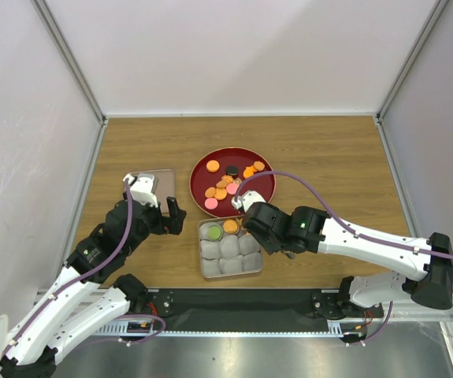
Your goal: Pack the cookies
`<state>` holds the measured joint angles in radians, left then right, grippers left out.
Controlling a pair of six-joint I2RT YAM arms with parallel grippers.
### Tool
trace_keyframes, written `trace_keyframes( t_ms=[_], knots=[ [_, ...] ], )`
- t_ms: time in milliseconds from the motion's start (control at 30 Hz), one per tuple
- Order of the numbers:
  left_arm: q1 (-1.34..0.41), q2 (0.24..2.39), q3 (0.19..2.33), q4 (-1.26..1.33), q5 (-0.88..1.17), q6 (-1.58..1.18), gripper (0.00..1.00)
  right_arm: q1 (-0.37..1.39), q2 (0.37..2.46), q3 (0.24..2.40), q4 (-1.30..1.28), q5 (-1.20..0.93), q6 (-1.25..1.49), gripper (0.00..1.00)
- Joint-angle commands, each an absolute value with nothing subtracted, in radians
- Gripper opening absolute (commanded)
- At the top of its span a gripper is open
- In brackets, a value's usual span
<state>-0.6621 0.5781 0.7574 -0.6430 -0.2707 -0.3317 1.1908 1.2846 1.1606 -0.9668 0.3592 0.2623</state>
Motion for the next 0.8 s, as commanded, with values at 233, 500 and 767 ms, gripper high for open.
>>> trace_keyframes(
  t_ms=[233,500,767],
  knots=[
    [-0.673,0.578,0.772,-0.634,-0.291,-0.334,1.0,1.201,1.285,1.169,-0.95,0.38,0.276,0.28],
    [-0.68,0.578,0.772,-0.632,-0.291,-0.334,1.0,1.201,1.287,1.17,-0.948,0.38,0.278,0.32],
    [-0.68,0.578,0.772,-0.634,-0.293,-0.336,1.0,1.204,1.289,1.172,-0.948,0.379,0.276,0.36]
  ],
)
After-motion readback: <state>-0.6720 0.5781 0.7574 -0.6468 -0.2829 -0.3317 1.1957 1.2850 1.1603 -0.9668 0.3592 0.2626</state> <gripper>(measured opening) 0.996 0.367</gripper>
